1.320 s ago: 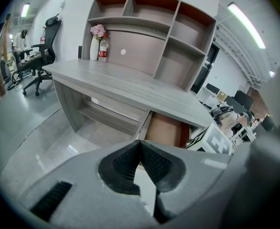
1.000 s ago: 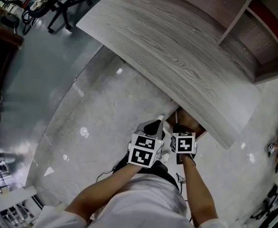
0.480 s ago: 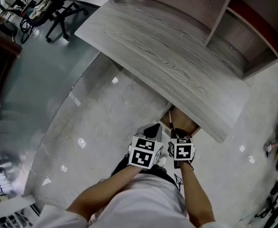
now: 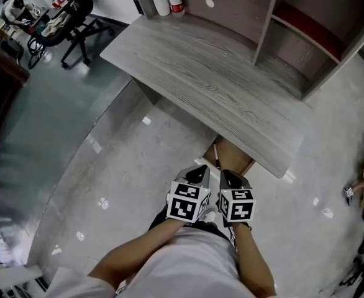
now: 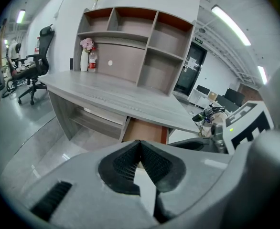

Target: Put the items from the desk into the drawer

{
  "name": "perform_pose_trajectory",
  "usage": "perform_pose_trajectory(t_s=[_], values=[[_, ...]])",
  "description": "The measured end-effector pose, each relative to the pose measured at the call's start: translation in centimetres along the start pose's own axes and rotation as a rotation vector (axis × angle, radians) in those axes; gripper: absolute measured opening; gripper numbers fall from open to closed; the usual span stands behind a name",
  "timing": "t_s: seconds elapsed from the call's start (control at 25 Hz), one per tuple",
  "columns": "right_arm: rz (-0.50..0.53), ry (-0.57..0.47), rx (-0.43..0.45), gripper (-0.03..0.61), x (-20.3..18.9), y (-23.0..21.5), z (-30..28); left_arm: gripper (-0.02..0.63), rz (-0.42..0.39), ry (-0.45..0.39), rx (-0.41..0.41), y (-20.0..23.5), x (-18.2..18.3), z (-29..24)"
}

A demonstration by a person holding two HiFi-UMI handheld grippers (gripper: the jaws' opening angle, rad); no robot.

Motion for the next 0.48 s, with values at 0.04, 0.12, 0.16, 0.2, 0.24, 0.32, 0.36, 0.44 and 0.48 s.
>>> perform_pose_trajectory(t_s=[0.04,0.12,0.16,0.2,0.24,0.32,0.36,0.44,0.48], values=[[0.002,-0.021,0.005,0.012,0.5,0.4,0.7,0.002,0.0,-0.01,0.002,-0.3,0.1,0.4],[0.009,-0.065,0.017,0.006,1.6,1.2,2.0,0.002,-0.002,-0.025,0.003,-0.8,0.5,1.3],[0.012,-0.086,0.024,0.005,2.1,1.6,2.7,0.002,-0.004,-0.031,0.002,-1.1,0.7,1.7],[0.015,-0.106,0.03,0.003,2.6,2.0,3.4,0.002,-0.01,-0.037,-0.001,-1.4,0.8,2.1],[0.017,-0.125,0.035,0.002,3.1,2.3,4.0,0.002,-0.017,-0.043,-0.005,-1.8,0.9,2.5],[0.023,-0.162,0.044,0.002,3.8,2.9,5.3,0.002,-0.032,-0.059,-0.014,-2.6,1.0,3.2],[0.027,-0.18,0.048,0.002,4.1,3.1,6.0,0.002,-0.04,-0.068,-0.019,-3.1,1.0,3.5],[0.034,-0.211,0.054,0.002,4.4,3.6,7.2,0.002,-0.056,-0.088,-0.026,-4.0,1.0,4.3],[0.036,-0.222,0.057,0.002,4.6,3.8,7.8,0.002,-0.064,-0.1,-0.029,-4.4,1.0,4.7]])
Point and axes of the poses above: the fingertips, and each gripper's own axes: z backward along the fingers, y to its left, x out of its top, the point moved 3 cm from there along z, backward along the fingers, and after that the axes turned 15 degrees about -y, right-handed, at the moved point
